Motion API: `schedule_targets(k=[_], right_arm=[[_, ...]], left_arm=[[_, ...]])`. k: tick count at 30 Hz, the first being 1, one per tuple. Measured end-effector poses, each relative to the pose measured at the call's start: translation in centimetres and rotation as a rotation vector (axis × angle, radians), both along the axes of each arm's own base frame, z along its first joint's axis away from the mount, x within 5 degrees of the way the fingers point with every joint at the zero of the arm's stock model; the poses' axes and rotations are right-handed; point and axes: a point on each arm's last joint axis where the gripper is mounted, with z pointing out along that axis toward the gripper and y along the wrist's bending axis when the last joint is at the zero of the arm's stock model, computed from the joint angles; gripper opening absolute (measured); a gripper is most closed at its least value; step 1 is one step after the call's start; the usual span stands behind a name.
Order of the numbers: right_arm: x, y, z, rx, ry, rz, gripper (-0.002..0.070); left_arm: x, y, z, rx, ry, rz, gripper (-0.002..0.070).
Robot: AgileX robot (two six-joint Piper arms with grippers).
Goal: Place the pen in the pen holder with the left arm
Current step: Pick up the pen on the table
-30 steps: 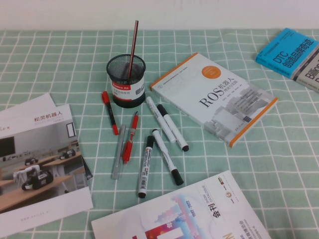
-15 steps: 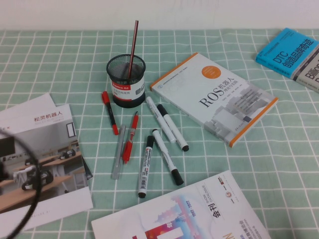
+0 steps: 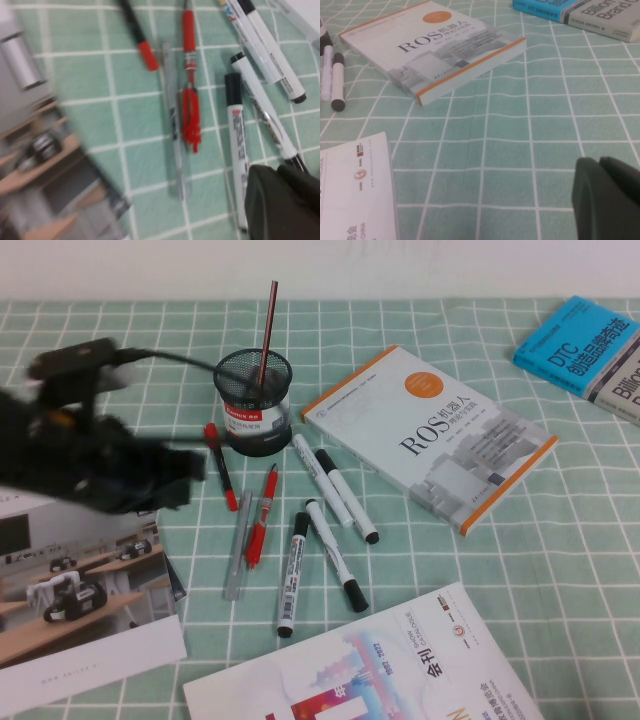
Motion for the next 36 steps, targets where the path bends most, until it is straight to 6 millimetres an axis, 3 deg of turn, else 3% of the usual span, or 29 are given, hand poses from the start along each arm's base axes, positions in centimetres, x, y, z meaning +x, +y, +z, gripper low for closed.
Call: schedule_targets(k=[8,19,24,29,36], right_arm=[[0.0,0.0,0.0,0.0,0.0,0.0,-0.0022],[0.0,0.0,0.0,0.0,0.0,0.0,-0.0022],[0.0,0.0,0.0,0.0,0.0,0.0,-0.0022],[0.0,0.0,0.0,0.0,0.0,0.0,-0.0022],[0.0,0.0,0.0,0.0,0.0,0.0,-0.0022]], left_arm=[[6.8,-3.3,-1.8,0.044,0.156,-0.046,-0.0003],[12.1,-4.2,-4.4,0.152,0.22,0.024,-0.0003],[13.0,-4.3,-5.4,0.188,0.261,0.05,-0.0003],[12.6,-6.0,-5.4,0.205,0.255,0.015,-0.0003],[12.2,-8.9,-3.1,0.29,0.148,-0.049,-0.0003]])
